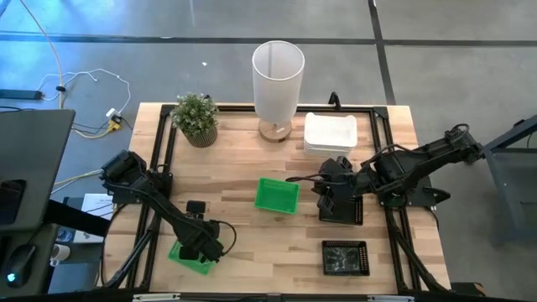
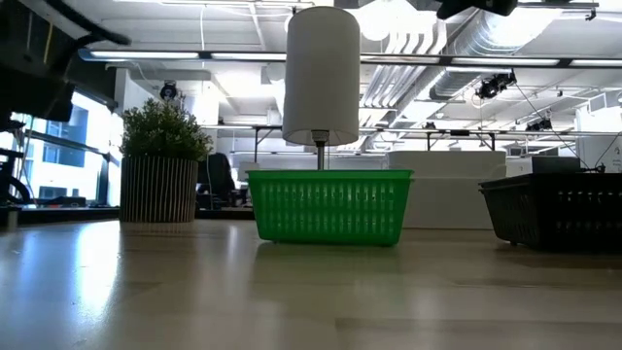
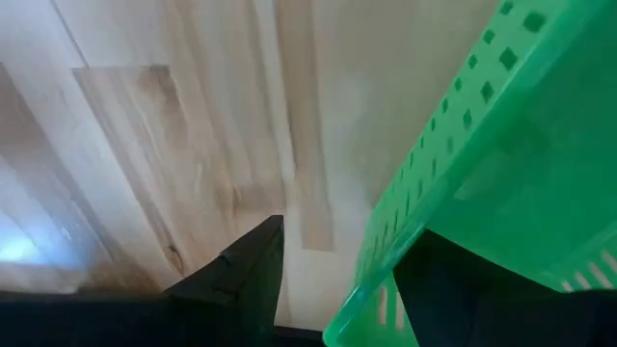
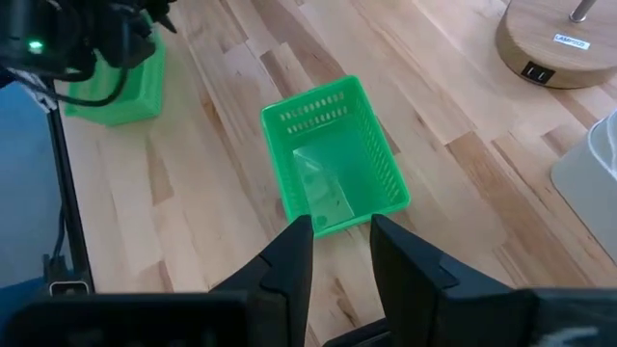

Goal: Stack baskets by color
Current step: Stack the green bin on top of the stacked green bins

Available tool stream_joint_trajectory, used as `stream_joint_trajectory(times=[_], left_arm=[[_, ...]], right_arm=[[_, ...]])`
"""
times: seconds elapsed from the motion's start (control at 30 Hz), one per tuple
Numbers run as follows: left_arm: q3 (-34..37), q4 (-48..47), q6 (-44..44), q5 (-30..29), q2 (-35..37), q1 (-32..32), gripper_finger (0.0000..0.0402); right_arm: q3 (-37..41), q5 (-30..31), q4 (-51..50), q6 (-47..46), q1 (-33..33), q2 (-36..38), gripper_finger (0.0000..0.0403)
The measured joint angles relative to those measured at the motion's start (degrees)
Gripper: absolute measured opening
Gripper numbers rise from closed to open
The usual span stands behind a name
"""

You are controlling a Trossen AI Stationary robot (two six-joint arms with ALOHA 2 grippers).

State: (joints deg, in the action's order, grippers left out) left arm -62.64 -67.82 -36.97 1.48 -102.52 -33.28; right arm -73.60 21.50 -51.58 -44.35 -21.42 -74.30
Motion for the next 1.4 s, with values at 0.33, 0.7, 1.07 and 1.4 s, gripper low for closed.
stream_joint_trajectory(times=[0.33, 0.7, 1.07, 1.4], left_arm=[[2.1, 0.4, -3.0, 2.3, 0.1, 0.0, 0.0064], [1.2, 0.3, -10.3, 3.1, 0.3, 0.7, 0.0011], [-7.7, -6.5, -19.0, -12.1, 0.2, 4.4, 0.0001], [-12.2, -15.1, -22.6, -21.7, 0.1, 9.0, 0.0001]], right_arm=[[0.0, 0.1, 0.0, -2.2, -0.9, 0.0, 0.0094], [0.0, 1.1, 0.0, -4.4, -1.1, -3.2, 0.0094], [0.0, 2.9, 4.9, -1.7, -2.5, -12.2, 0.0094], [0.0, 7.7, 23.2, 10.1, -5.0, -20.5, 0.0094]])
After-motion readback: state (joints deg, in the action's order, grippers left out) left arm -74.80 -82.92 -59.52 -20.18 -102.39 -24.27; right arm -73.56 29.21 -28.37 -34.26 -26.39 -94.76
